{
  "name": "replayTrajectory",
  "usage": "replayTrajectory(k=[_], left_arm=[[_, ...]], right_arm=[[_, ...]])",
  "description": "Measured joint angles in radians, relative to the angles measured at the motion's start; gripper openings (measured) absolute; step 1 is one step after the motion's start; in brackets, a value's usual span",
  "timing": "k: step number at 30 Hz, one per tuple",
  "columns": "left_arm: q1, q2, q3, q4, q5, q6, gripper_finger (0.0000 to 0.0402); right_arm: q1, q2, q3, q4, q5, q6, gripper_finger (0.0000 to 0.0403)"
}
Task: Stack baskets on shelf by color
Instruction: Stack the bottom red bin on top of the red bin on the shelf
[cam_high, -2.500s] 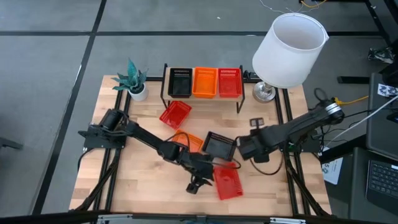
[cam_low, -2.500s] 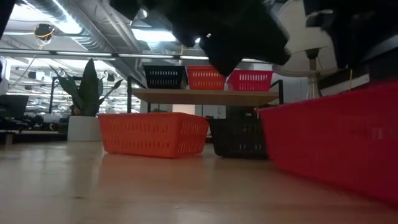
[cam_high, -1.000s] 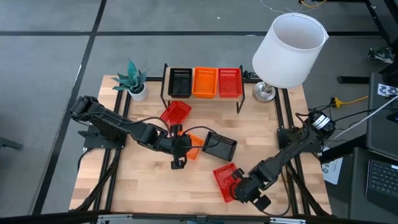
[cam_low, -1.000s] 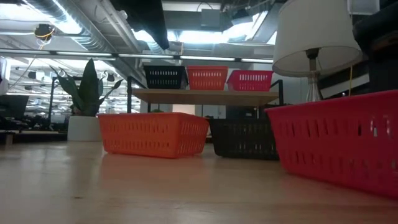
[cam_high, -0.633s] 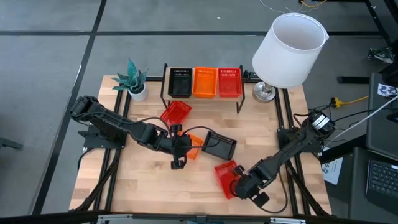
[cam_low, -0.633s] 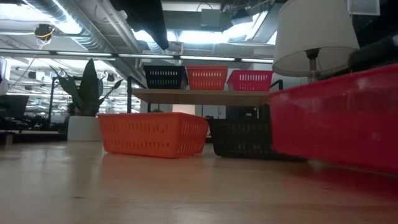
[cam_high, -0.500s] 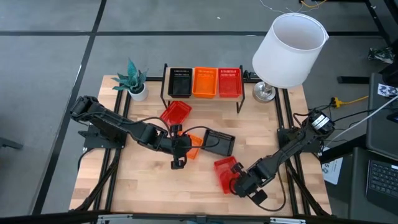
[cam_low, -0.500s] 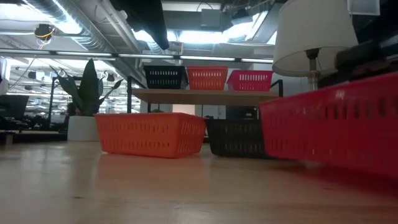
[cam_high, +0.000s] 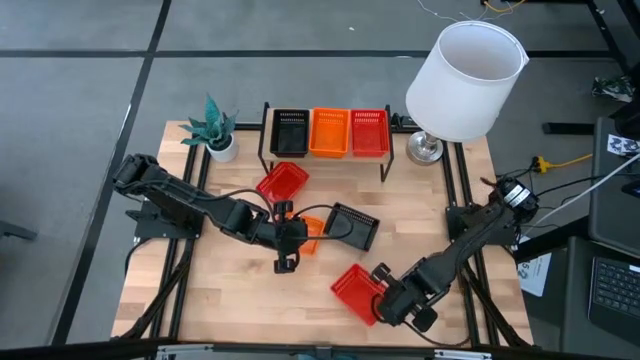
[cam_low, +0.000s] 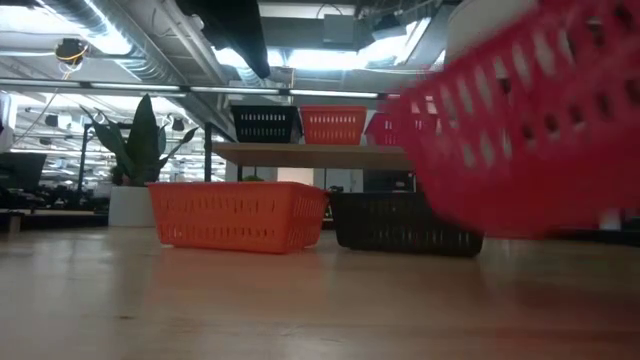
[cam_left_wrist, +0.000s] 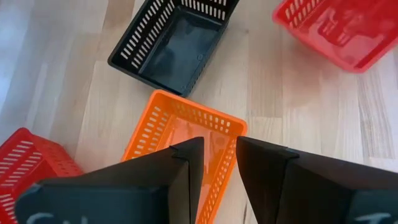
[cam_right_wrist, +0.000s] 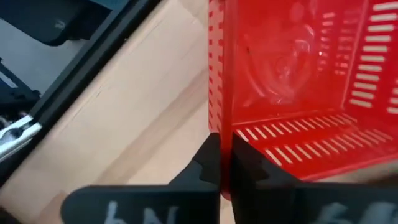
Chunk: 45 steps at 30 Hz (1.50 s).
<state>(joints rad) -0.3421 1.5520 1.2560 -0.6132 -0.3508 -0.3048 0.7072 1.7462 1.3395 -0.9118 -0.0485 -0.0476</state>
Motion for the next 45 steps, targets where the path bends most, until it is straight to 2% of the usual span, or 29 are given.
replayTrajectory(k=[4, 7, 11, 12, 15, 20, 23, 27, 29, 34, 36, 39, 43, 45], left_arm=[[-0.006, 0.000, 0.000, 0.000, 0.000, 0.000, 0.0087], [-0.011, 0.000, 0.000, 0.000, 0.000, 0.000, 0.0087], [-0.042, 0.000, 0.000, 0.000, -0.003, 0.045, 0.0087], [-0.055, 0.000, 0.000, 0.000, -0.006, 0.057, 0.0087], [-0.092, 0.000, 0.000, 0.017, -0.024, 0.078, 0.0087], [-0.165, 0.000, 0.000, 0.034, -0.060, 0.072, 0.0087], [-0.203, 0.000, 0.000, 0.033, -0.083, 0.072, 0.0087], [-0.228, 0.000, 0.000, 0.030, -0.146, 0.072, 0.0087], [-0.236, 0.000, 0.000, 0.030, -0.159, 0.072, 0.0087], [-0.242, 0.000, 0.000, 0.030, -0.170, 0.072, 0.0087], [-0.242, 0.000, 0.000, 0.030, -0.192, 0.072, 0.0087], [-0.242, 0.000, 0.000, 0.029, -0.215, 0.079, 0.0087], [-0.236, 0.000, 0.000, 0.018, -0.218, 0.080, 0.0087], [-0.234, 0.000, 0.000, 0.019, -0.219, 0.079, 0.0087]], right_arm=[[0.011, 0.000, 0.148, -0.197, 0.097, -0.041, 0.0004], [0.011, 0.000, 0.268, -0.406, 0.238, -0.028, 0.0003], [-0.019, -0.002, 0.410, -0.678, 0.451, 0.073, 0.0003], [-0.033, -0.018, 0.425, -0.656, 0.491, 0.071, 0.0003], [-0.091, -0.089, 0.458, -0.614, 0.523, -0.036, 0.0003], [-0.230, -0.175, 0.486, -0.651, 0.819, 0.018, 0.0002], [-0.337, -0.235, 0.489, -0.629, 0.879, -0.019, 0.0003], [-0.525, -0.254, 0.488, -0.573, 0.848, -0.118, 0.0003], [-0.630, -0.259, 0.488, -0.532, 0.795, -0.193, 0.0003], [-0.895, -0.227, 0.487, -0.432, 0.482, -0.348, 0.0004], [-0.978, -0.217, 0.486, -0.429, 0.412, -0.373, 0.0004], [-1.066, -0.202, 0.487, -0.431, 0.383, -0.394, 0.0004], [-1.138, -0.177, 0.486, -0.444, 0.219, -0.402, 0.0004], [-1.154, -0.164, 0.487, -0.453, 0.190, -0.402, 0.0004]])
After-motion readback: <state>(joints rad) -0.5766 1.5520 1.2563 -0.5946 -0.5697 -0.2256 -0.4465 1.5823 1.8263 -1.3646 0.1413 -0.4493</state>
